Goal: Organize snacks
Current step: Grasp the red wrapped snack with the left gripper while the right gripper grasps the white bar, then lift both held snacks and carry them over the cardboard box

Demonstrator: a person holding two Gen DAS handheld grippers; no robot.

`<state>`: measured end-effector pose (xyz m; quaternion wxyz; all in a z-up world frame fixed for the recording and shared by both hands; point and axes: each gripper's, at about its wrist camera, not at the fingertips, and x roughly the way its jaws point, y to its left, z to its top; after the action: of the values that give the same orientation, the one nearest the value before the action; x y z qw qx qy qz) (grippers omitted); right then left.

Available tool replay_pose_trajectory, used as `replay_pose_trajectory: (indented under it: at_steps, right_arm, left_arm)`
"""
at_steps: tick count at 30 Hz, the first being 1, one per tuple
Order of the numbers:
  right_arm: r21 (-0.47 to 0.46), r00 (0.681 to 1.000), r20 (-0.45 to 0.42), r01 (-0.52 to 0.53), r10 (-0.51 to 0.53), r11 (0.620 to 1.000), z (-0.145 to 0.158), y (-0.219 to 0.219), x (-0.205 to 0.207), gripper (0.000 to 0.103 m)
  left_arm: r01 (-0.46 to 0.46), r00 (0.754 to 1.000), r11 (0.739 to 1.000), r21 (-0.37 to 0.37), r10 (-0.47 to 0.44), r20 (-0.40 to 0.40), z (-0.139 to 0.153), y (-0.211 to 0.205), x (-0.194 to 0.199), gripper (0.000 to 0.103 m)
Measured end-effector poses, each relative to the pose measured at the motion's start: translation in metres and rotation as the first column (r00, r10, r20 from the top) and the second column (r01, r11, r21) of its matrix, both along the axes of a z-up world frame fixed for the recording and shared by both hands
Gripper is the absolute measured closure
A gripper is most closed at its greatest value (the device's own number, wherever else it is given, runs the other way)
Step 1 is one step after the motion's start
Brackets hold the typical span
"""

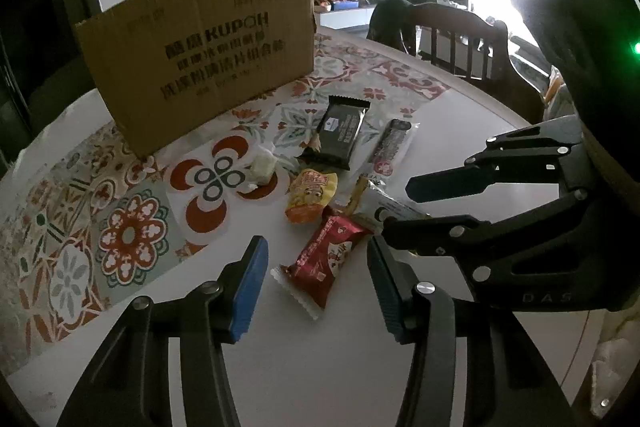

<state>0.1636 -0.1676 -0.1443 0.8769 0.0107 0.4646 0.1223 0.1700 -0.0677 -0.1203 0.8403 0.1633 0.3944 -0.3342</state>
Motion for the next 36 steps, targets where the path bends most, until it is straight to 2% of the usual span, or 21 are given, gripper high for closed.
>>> replay_pose_trajectory:
  at_steps: [8,10,13,17,22,29,36]
  right_arm:
    - [0.016,1.0,-0.006,0.006,-0.006,1.0,-0.004,-0.002,0.002,0.076]
    - [0.023,1.0,-0.007,0.007,-0.007,1.0,-0.004,-0.003,0.003,0.078]
    - [0.035,1.0,-0.008,-0.002,0.003,0.999,-0.004,-0.002,0.003,0.083]
    - [0.029,1.0,0.01,-0.008,0.008,1.0,-0.002,0.002,-0.001,0.09]
    - [0.05,1.0,0.018,0.009,-0.01,0.999,0.0,-0.001,-0.003,0.09]
    - [0.083,0.999,0.026,0.029,-0.031,0.996,0.008,-0.006,-0.01,0.09]
    - [0.097,0.996,0.072,0.041,-0.048,0.994,0.024,-0.008,-0.018,0.091]
  left_arm:
    - [-0.003,0.999,1.0,-0.023,0.002,-0.036,-0.005,-0.003,0.007,0.059]
    - [-0.007,0.998,0.999,-0.031,0.005,-0.055,-0.006,-0.004,0.009,0.071]
    - [-0.01,0.996,0.999,-0.047,0.005,-0.09,-0.01,-0.004,0.01,0.078]
    - [-0.031,0.994,0.997,-0.067,0.023,-0.108,-0.009,-0.002,0.01,0.081]
    - [-0.06,0.991,0.995,-0.085,0.05,-0.121,-0.004,0.001,0.005,0.081]
    - [-0.095,0.992,0.989,-0.117,0.085,-0.091,0.012,0.003,-0.005,0.081]
    - [-0.128,0.992,0.982,-0.141,0.124,-0.033,0.032,0.006,-0.01,0.081]
